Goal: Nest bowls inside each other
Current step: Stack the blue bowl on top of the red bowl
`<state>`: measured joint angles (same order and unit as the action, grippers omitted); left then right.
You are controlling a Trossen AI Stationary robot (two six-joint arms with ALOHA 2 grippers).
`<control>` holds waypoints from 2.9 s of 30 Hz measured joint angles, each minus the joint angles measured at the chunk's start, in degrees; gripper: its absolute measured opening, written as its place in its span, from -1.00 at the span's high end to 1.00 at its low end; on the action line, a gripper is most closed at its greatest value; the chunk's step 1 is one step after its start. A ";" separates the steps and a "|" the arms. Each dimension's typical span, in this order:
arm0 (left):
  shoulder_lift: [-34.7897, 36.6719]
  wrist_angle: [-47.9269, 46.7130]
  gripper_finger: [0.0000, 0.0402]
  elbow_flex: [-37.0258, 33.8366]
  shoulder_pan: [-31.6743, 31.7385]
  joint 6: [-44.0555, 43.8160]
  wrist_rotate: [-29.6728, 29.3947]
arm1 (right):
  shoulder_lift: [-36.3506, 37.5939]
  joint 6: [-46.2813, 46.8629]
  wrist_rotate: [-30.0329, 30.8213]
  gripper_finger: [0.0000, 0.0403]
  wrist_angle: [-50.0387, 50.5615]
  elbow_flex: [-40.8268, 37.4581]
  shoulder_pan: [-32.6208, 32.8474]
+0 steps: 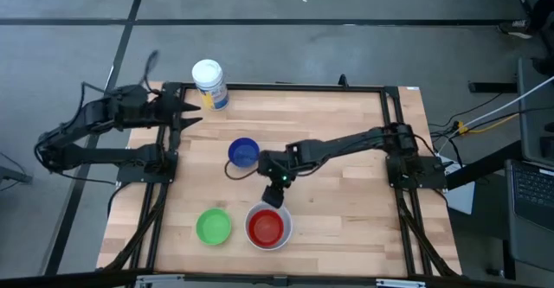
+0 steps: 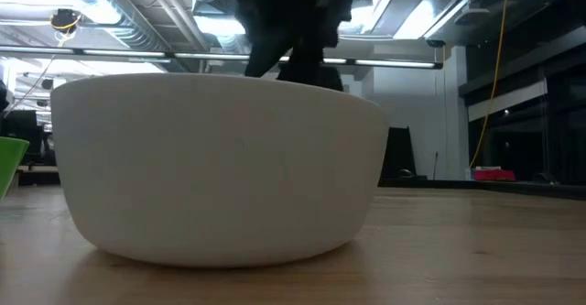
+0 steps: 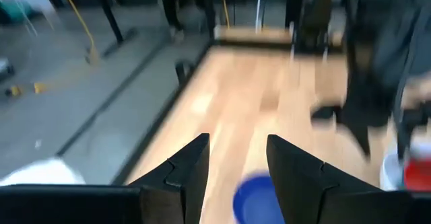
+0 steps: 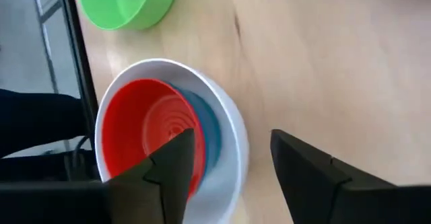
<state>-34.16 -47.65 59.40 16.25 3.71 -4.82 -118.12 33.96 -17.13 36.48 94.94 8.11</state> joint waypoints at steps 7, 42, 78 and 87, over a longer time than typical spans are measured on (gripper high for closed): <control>-4.39 -3.94 0.28 -0.59 -0.02 0.22 3.14 | 8.80 -5.27 10.41 0.16 6.25 0.02 -2.37; -40.24 33.84 0.28 -23.02 8.02 -3.34 14.66 | 29.21 0.32 16.71 0.16 13.45 0.00 2.83; -39.34 39.73 0.98 -18.10 -10.15 -9.64 17.68 | 32.23 4.39 28.53 0.34 29.65 0.00 6.00; -39.98 37.01 0.99 -13.38 -23.23 -18.48 8.52 | 32.23 4.15 33.57 0.38 32.14 0.00 6.35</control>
<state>-74.13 -10.64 46.02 -6.99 -14.76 3.70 -85.89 38.11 16.44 68.61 94.94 14.46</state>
